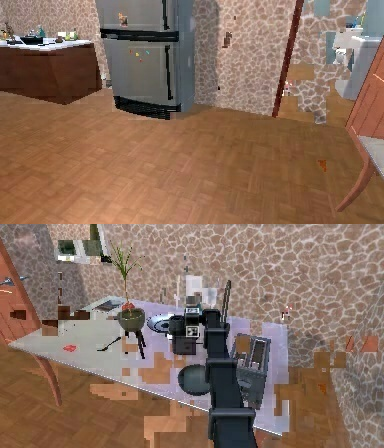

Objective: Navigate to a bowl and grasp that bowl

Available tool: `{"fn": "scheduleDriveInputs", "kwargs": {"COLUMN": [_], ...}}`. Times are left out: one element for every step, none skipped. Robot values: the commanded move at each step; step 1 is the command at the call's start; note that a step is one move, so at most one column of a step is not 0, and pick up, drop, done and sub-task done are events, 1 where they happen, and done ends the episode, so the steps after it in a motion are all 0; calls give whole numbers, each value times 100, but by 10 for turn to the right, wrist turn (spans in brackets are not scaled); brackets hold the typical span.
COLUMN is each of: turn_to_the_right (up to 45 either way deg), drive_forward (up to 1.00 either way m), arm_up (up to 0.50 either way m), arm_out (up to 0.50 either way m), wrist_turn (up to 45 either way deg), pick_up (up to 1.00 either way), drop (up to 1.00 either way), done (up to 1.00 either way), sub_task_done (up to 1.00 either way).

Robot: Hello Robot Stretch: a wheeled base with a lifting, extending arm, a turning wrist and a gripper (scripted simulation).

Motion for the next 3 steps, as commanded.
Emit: {"fn": "scheduleDriveInputs", "kwargs": {"turn_to_the_right": [0,0,0], "drive_forward": [0,0,0], "arm_up": [0,-30,0], "arm_out": [0,0,0], "wrist_turn": [150,0,0], "pick_up": [0,0,100], "drop": [0,0,0], "done": [0,0,0], "sub_task_done": [0,0,0]}}
